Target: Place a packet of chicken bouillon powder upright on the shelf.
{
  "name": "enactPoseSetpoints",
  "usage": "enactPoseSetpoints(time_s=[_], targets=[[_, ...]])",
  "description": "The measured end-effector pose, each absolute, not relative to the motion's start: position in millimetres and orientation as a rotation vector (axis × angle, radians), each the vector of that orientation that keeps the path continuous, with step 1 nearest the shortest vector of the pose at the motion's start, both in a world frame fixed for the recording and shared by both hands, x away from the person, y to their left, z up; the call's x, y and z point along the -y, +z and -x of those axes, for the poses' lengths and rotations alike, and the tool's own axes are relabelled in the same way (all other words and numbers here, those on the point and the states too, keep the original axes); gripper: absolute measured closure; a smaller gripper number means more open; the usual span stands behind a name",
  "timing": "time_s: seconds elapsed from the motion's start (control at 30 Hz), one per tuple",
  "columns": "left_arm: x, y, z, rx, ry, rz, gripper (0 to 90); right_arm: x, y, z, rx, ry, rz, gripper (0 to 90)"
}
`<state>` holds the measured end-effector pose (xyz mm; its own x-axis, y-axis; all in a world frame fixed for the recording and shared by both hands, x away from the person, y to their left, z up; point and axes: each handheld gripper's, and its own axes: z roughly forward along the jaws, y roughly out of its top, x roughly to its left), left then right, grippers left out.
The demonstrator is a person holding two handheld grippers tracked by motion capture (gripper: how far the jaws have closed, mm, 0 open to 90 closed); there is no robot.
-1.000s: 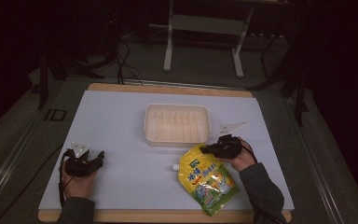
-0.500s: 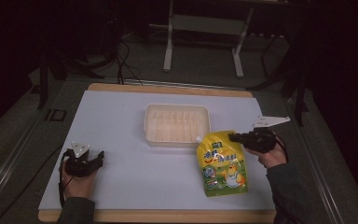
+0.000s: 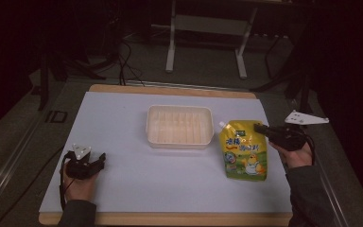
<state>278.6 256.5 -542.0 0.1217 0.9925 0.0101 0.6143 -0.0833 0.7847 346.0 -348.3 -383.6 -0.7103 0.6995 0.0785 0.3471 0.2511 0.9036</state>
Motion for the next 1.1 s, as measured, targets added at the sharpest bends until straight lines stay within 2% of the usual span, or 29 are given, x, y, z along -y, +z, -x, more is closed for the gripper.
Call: enactPoseSetpoints(time_s=[0.2, 0.53, 1.1], targets=[[-256.5, -542.0, -278.6, -1.56, 0.767, -1.772, 40.2, 356.0, -375.8, -340.3, -2.143, 1.475, -0.959, 90.0], [-256.4, -542.0, -278.3, -1.559, 0.769, -1.772, 40.1, 374.9, -382.5, -321.2, -2.172, 1.471, -0.966, 88.7], [-256.6, -541.9, -278.4, -1.562, 0.768, -1.773, 40.1, 403.2, -416.1, -307.2, -2.306, 1.292, -1.127, 84.6]])
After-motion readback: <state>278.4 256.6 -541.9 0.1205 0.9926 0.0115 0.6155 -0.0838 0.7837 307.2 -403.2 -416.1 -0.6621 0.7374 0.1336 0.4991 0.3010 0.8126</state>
